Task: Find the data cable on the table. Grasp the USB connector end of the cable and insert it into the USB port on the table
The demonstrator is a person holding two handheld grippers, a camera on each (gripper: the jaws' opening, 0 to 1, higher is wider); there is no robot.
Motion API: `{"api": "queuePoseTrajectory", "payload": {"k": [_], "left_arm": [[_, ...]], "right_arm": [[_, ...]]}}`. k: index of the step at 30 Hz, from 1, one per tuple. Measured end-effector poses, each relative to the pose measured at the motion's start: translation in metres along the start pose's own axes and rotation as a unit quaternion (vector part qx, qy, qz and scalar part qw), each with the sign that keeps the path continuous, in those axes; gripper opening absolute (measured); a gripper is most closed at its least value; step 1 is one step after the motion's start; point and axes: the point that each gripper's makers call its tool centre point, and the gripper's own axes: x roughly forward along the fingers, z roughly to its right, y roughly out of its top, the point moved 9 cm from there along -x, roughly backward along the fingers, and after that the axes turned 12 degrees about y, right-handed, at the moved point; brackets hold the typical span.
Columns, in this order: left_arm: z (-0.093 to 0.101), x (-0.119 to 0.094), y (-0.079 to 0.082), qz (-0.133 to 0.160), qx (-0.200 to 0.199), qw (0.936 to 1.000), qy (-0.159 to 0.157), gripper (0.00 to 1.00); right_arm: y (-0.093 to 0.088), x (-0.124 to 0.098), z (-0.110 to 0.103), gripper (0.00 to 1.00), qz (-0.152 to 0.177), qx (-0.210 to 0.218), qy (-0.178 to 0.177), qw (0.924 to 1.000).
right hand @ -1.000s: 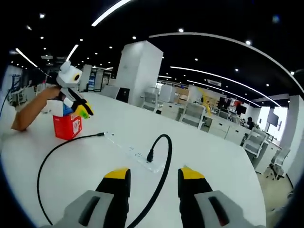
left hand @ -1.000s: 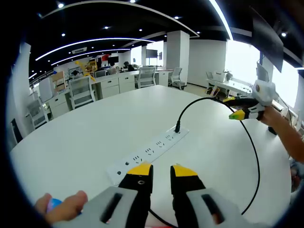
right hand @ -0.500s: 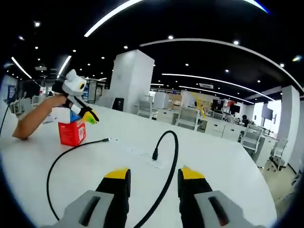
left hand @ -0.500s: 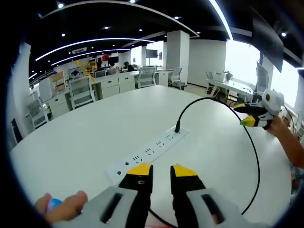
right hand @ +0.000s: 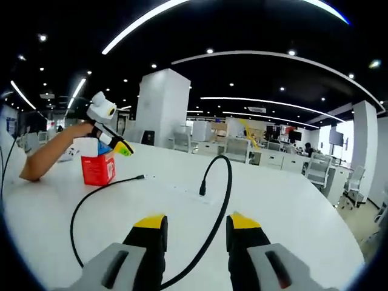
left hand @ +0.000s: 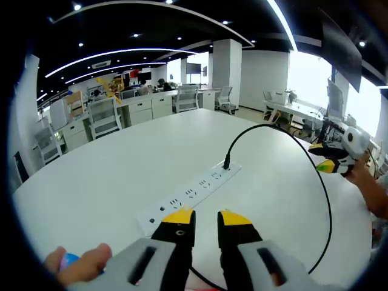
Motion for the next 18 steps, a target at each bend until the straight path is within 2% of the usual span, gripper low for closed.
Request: {"api": "queuePoseTrajectory", "payload": {"k": [1,2,18], "left_arm": [[0.001,0.0,0.0,0.0,0.0,1.0,0.0,0.16],[0.001,0.0,-0.001,0.0,0.0,1.0,0.0,0.16],[0.001,0.0,-0.001,-0.001,0.0,1.0,0.0,0.16]], "right_arm": [[0.0,-0.001,-0.003,0.41,0.016,0.021,0.011,0.9996],[0.0,-0.004,-0.002,0.41,0.018,0.023,0.01,0.9995],[-0.013,-0.031,-0.03,0.42,0.006,0.023,0.008,0.9997]]}}
